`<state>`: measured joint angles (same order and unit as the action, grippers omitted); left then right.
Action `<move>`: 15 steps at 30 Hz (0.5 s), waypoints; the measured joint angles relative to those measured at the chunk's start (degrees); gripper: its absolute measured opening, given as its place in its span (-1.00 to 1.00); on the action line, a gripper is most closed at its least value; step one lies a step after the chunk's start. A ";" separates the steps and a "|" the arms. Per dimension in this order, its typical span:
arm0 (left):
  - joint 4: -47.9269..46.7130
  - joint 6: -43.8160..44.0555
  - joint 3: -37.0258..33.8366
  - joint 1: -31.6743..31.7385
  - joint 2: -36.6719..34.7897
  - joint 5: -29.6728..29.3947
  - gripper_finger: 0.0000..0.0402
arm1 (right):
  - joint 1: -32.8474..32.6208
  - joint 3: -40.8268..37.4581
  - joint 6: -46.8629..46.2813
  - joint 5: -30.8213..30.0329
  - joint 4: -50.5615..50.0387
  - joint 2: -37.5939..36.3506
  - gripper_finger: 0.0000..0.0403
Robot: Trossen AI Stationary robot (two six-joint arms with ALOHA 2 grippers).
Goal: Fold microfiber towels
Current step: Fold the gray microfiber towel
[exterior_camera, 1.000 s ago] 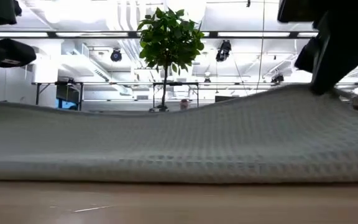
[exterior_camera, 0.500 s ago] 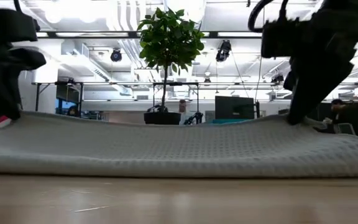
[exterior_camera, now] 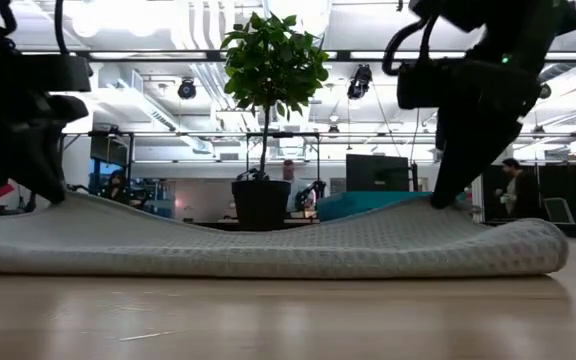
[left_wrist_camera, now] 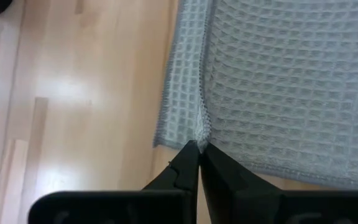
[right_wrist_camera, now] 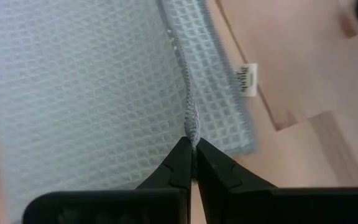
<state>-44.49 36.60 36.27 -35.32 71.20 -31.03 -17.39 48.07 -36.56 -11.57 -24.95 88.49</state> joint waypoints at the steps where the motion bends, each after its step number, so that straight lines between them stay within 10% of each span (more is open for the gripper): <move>1: 0.03 -0.04 -0.02 0.38 0.00 -0.32 -1.00 | 0.48 -0.06 0.21 -0.02 0.01 0.24 -0.96; 15: 0.60 -2.97 -0.15 4.75 0.02 -0.86 -1.00 | 3.33 -0.41 -0.02 0.00 -0.21 4.65 -0.92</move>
<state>-43.89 33.63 36.12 -30.57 71.22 -31.89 -14.05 47.67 -36.58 -11.57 -25.16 93.14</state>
